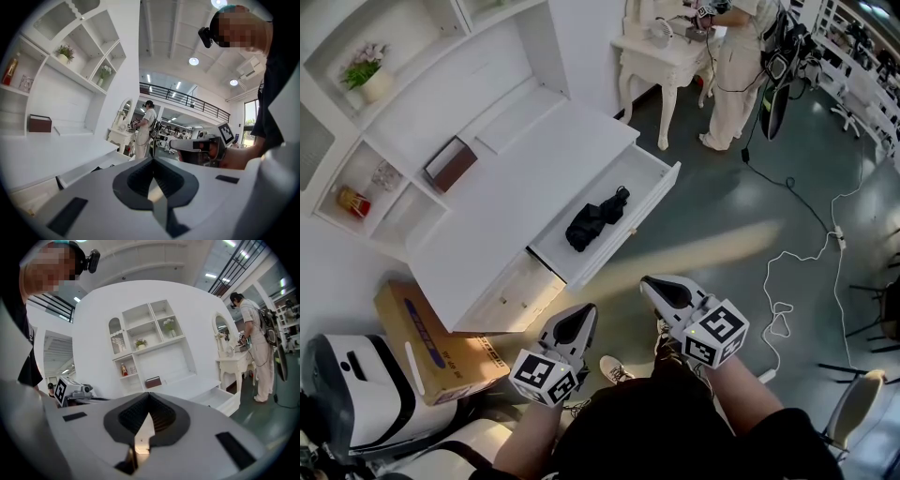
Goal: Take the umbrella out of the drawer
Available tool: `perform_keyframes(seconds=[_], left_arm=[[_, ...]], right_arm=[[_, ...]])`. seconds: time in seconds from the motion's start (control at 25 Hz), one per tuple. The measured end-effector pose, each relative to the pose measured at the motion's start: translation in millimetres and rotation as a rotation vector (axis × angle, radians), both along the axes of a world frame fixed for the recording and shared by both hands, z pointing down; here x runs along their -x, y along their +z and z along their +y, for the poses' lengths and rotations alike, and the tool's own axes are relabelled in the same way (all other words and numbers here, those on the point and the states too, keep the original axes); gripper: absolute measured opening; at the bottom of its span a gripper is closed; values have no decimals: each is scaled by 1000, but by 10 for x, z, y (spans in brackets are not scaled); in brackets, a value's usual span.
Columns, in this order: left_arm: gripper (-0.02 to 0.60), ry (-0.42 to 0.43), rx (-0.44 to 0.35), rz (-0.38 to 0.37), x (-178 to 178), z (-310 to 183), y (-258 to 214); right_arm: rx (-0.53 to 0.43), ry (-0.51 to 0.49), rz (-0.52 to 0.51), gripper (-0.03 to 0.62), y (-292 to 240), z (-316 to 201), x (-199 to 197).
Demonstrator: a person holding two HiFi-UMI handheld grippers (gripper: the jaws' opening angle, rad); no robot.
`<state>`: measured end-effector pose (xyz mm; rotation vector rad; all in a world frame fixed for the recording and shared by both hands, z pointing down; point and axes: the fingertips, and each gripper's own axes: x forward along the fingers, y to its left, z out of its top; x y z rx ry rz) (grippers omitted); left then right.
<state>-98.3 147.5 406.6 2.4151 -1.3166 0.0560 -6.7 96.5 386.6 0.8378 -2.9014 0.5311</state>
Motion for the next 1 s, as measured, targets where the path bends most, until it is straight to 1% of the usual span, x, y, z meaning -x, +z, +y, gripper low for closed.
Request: perform_keyframes(seconds=[0.44, 1.0], left_arm=[[5, -47, 9, -22, -62, -324, 41], [5, -139, 29, -27, -154, -774, 130]], right_arm=[[14, -28, 14, 2, 48, -360, -140], [22, -114, 24, 2, 133, -914, -199]])
